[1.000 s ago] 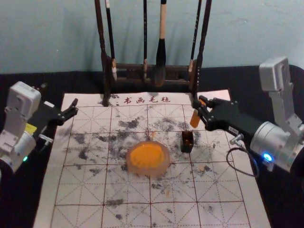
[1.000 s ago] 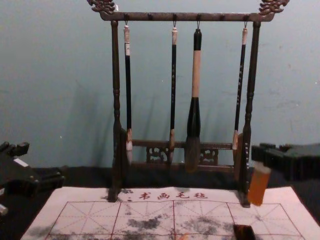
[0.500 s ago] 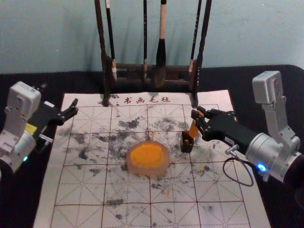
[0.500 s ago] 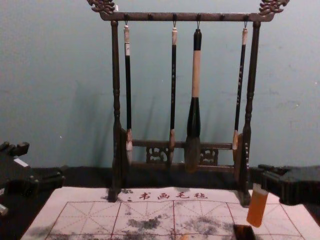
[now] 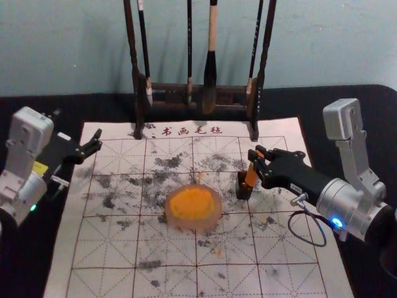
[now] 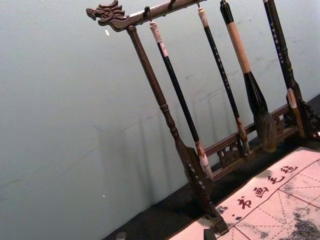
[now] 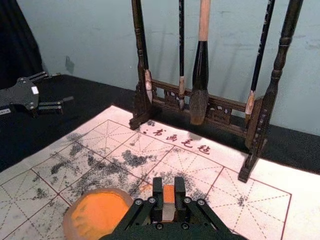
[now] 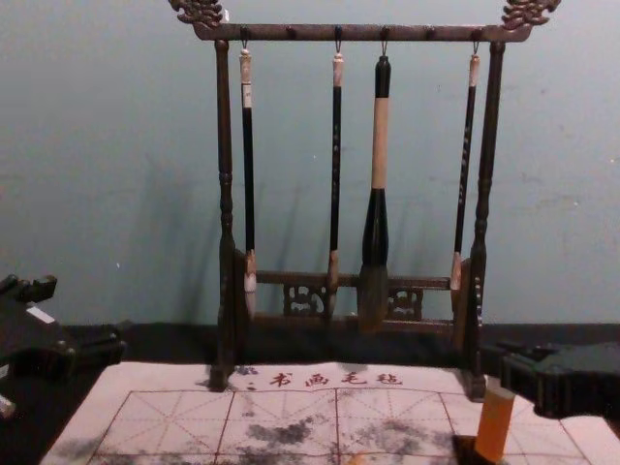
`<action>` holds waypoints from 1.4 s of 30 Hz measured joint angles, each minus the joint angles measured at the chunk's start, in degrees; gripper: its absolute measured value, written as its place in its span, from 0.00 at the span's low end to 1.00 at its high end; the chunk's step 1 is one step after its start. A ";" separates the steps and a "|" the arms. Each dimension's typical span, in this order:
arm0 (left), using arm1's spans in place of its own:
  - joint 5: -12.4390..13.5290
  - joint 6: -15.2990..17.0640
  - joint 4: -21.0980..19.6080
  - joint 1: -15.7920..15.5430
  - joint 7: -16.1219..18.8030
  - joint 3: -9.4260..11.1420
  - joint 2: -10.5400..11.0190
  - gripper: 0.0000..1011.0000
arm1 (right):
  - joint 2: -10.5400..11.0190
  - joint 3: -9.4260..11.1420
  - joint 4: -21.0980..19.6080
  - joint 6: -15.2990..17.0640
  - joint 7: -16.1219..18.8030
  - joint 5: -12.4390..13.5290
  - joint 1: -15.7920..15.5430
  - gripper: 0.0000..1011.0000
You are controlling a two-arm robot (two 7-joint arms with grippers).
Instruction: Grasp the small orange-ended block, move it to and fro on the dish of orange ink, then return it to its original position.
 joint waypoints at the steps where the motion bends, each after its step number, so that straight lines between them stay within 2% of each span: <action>1: 0.00 0.00 0.00 0.00 0.00 0.00 0.00 0.99 | -0.15 0.05 0.13 0.07 0.03 -0.06 0.07 0.14; 19: 0.00 0.00 0.00 0.00 0.00 0.00 0.00 0.99 | -1.52 0.13 1.66 0.52 0.44 -0.98 0.72 0.14; 42: 0.00 0.00 0.00 0.00 0.00 0.00 0.00 0.99 | -2.67 -0.20 3.59 -1.02 0.91 -2.85 1.33 0.14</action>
